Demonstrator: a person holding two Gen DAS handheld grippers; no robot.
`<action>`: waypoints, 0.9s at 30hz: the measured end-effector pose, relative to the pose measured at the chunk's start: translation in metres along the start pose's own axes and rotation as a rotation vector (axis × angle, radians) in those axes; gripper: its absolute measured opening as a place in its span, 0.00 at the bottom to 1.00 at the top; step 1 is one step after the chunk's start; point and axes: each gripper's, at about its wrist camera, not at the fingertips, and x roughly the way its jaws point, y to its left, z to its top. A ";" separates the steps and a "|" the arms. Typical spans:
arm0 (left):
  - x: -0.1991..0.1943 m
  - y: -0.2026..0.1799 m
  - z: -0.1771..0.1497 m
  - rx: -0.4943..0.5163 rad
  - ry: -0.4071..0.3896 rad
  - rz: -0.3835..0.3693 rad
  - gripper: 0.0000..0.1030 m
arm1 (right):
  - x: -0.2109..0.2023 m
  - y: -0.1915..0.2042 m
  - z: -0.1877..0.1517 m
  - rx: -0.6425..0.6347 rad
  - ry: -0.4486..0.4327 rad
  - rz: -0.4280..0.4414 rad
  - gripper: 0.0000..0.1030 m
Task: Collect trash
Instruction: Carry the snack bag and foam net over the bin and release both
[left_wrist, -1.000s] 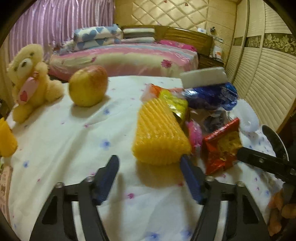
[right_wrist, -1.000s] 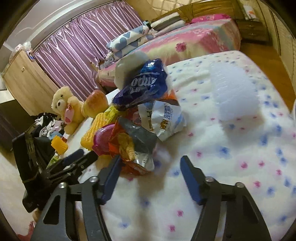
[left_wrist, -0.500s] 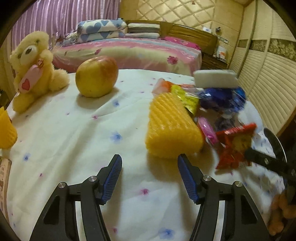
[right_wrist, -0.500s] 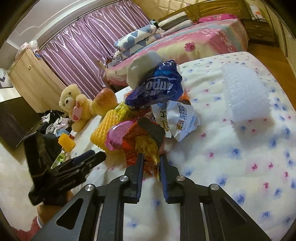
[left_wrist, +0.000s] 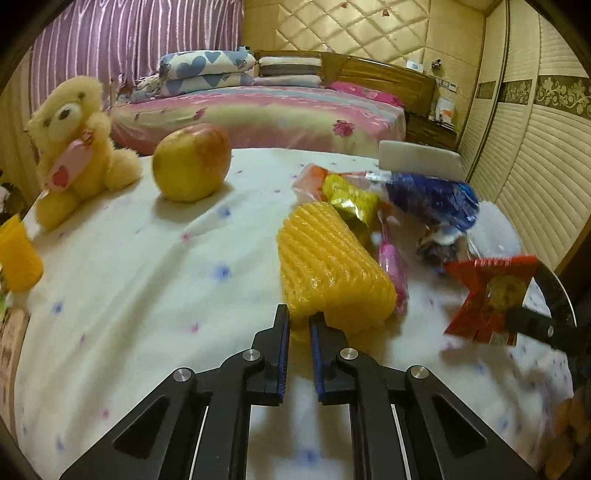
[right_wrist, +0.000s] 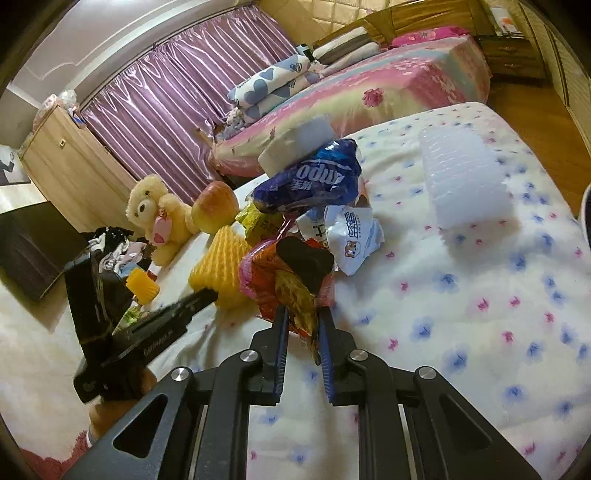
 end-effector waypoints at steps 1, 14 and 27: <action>-0.006 -0.001 -0.006 -0.007 0.000 0.000 0.09 | -0.003 -0.001 -0.001 0.005 -0.002 0.006 0.15; -0.065 -0.033 -0.033 0.013 -0.028 -0.060 0.09 | -0.048 -0.015 -0.020 0.026 -0.050 0.006 0.15; -0.083 -0.089 -0.039 0.101 -0.036 -0.157 0.09 | -0.095 -0.046 -0.029 0.080 -0.134 -0.050 0.15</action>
